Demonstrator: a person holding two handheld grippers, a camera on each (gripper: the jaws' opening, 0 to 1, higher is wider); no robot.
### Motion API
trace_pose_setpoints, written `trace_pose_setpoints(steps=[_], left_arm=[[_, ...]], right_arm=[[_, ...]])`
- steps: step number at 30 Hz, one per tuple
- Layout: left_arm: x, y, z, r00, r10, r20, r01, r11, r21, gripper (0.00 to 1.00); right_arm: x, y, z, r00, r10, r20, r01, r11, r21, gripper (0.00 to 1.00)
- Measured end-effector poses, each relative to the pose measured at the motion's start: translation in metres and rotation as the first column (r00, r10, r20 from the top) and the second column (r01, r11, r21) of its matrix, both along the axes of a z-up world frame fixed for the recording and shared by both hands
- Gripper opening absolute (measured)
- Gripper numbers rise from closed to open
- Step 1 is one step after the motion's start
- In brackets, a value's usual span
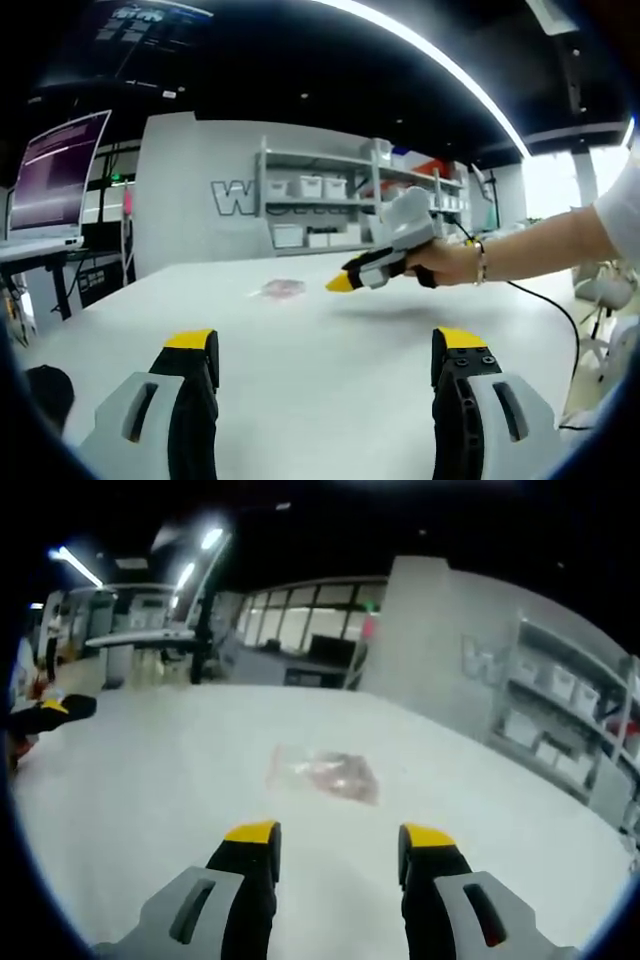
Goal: Open the resealable bag by pulling the two sides of the seal apart until the entire bag opening is separated and visibly accessible.
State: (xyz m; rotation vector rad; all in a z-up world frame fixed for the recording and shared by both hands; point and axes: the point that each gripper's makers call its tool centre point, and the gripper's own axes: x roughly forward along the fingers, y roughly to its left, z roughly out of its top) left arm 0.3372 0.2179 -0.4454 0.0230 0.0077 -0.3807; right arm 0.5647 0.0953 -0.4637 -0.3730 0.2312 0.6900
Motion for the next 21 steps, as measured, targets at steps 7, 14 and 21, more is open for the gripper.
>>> trace_pose_setpoints(steps=[7,14,21], left_arm=[[-0.003,0.0,-0.001,1.0,0.001,0.001,-0.001,1.0,-0.003,0.86],[-0.003,-0.002,-0.001,1.0,-0.003,-0.001,0.003,1.0,0.0,0.86],[-0.001,-0.004,-0.001,1.0,-0.009,-0.003,0.009,1.0,-0.002,0.86]], right_arm=[[0.006,0.001,-0.003,1.0,-0.004,0.003,0.004,1.0,-0.023,0.46],[0.0,-0.001,-0.002,1.0,-0.008,0.011,0.008,0.999,-0.035,0.45],[-0.005,0.006,-0.001,1.0,0.006,0.02,-0.005,0.998,-0.056,0.43]])
